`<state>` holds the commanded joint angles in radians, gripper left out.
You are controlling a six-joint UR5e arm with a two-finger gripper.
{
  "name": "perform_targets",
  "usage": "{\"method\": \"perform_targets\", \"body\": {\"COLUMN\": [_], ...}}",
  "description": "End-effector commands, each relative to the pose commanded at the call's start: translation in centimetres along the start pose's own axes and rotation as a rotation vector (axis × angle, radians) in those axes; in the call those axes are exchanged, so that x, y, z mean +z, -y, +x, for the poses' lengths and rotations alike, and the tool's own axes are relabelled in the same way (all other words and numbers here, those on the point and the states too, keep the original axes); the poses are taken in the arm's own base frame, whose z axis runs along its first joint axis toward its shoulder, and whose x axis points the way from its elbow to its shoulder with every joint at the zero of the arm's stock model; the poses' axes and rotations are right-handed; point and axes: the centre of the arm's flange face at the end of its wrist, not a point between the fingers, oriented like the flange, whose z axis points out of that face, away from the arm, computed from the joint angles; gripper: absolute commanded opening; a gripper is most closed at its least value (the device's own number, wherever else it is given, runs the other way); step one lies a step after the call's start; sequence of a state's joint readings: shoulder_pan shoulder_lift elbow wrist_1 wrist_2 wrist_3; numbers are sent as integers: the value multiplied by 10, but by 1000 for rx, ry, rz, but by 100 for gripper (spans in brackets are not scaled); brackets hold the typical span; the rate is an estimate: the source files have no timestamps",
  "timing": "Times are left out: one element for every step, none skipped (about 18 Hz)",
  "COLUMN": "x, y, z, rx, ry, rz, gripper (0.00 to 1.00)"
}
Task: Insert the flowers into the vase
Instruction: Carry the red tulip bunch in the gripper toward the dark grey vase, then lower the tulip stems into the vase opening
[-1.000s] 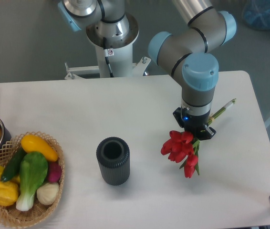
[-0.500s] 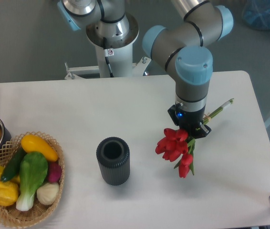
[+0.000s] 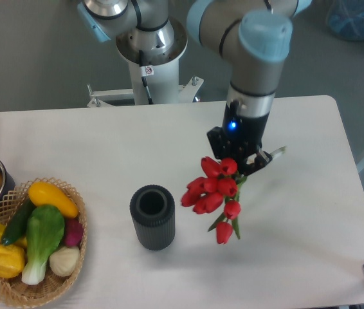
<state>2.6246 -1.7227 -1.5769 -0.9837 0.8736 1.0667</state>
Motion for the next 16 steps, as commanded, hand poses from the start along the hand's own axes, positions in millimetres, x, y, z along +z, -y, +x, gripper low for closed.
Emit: {"method": "perform_targets", "body": {"x": [-3, -6, -7, -9, -9, -8, -7, -7, -6, -7, -7, -7, -8, -8, -8, -11], "y": [8, 14, 18, 23, 26, 28, 28, 28, 27, 28, 29, 29, 29, 29, 30, 32], "z": [1, 3, 3, 5, 8, 11, 13, 14, 14, 14, 15, 16, 16, 15, 15, 14], "rx": [-22, -42, -52, -56, -70, -96, -115, -125, -135, -143, -155, -165, -169, -172, -181, -211], "ry": [-1, 0, 2, -32, -69, -101, -116, -121, -127, -135, -143, -143, -145, -145, -149, -164], "rz": [58, 100, 130, 192, 239, 269, 285, 287, 291, 301, 305, 305, 306, 307, 312, 329], "gripper": [0, 0, 0, 0, 0, 0, 0, 0, 0, 0, 0, 0, 0, 0, 0, 1]}}
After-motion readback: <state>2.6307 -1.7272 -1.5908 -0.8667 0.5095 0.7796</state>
